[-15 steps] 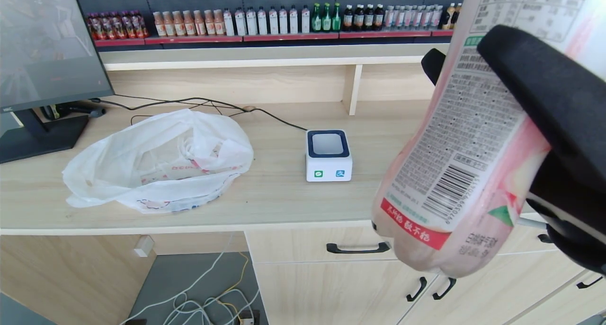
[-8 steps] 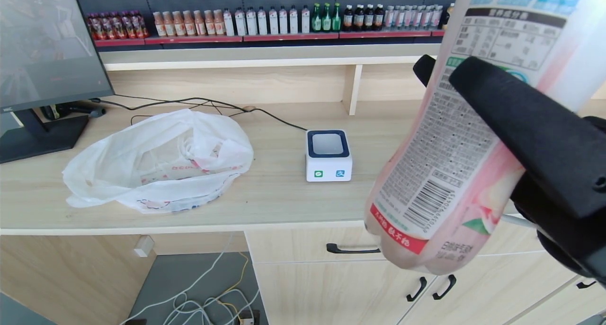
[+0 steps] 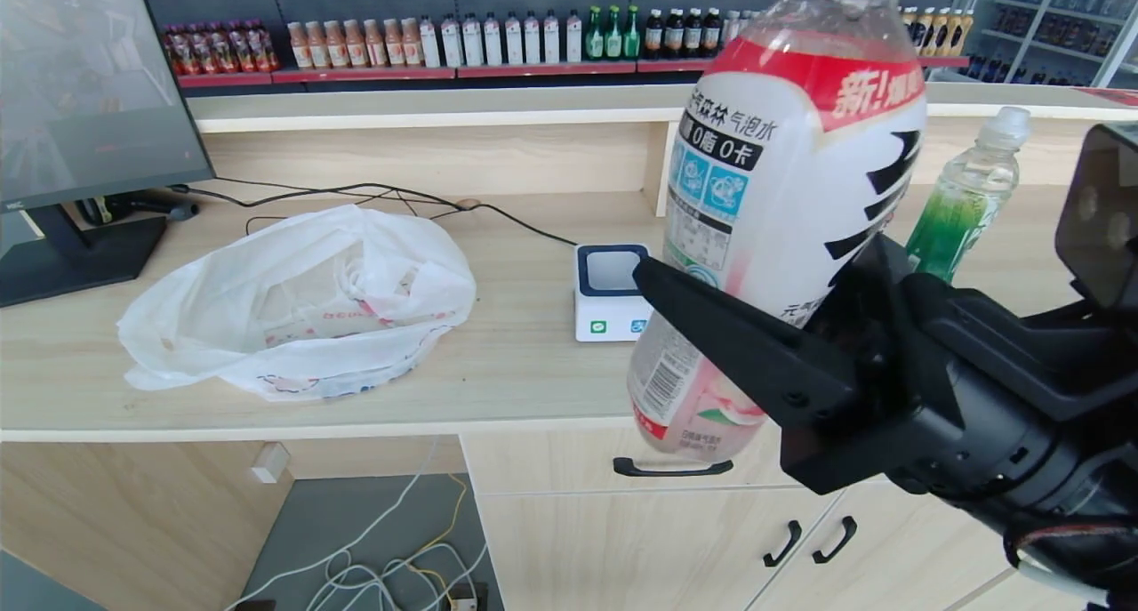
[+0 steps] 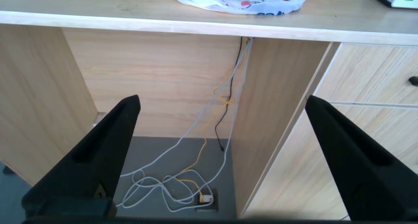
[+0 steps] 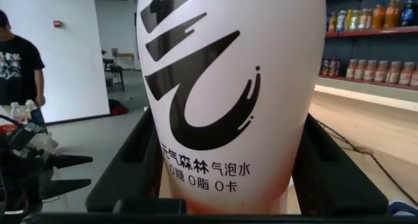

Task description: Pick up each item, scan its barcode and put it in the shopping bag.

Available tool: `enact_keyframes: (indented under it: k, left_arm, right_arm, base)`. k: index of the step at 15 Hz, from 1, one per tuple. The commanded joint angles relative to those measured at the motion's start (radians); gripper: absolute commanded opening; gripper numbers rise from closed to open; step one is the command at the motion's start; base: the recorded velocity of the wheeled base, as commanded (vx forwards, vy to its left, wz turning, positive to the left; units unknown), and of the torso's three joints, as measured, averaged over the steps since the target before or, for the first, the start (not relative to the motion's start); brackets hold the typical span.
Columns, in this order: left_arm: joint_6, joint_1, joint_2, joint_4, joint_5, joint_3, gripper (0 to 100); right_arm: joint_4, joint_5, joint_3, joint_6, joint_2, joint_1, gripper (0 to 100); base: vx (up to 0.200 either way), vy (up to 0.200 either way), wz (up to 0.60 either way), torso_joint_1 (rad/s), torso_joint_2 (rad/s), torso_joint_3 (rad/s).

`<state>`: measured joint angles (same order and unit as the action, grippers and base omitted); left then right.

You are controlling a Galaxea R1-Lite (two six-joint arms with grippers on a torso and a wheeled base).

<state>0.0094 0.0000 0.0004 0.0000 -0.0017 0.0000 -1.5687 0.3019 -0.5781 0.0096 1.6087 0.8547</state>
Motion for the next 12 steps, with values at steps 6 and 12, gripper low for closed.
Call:
enact_keyframes:
  k: [6,12]
  left_arm:
    - [0.000,0.000,0.000,0.000,0.000,0.000,100]
    - [0.000,0.000,0.000,0.000,0.000,0.000,100]
  right_arm:
    - [-0.002,-0.336,-0.089,-0.115,0.097,-0.016,0]
    - [-0.002,-0.452,-0.092,-0.115,0.163,-0.094,0]
  base:
    - [0.000,0.000,0.00,0.000,0.00,0.000]
    - [0.000,0.000,0.00,0.000,0.00,0.000]
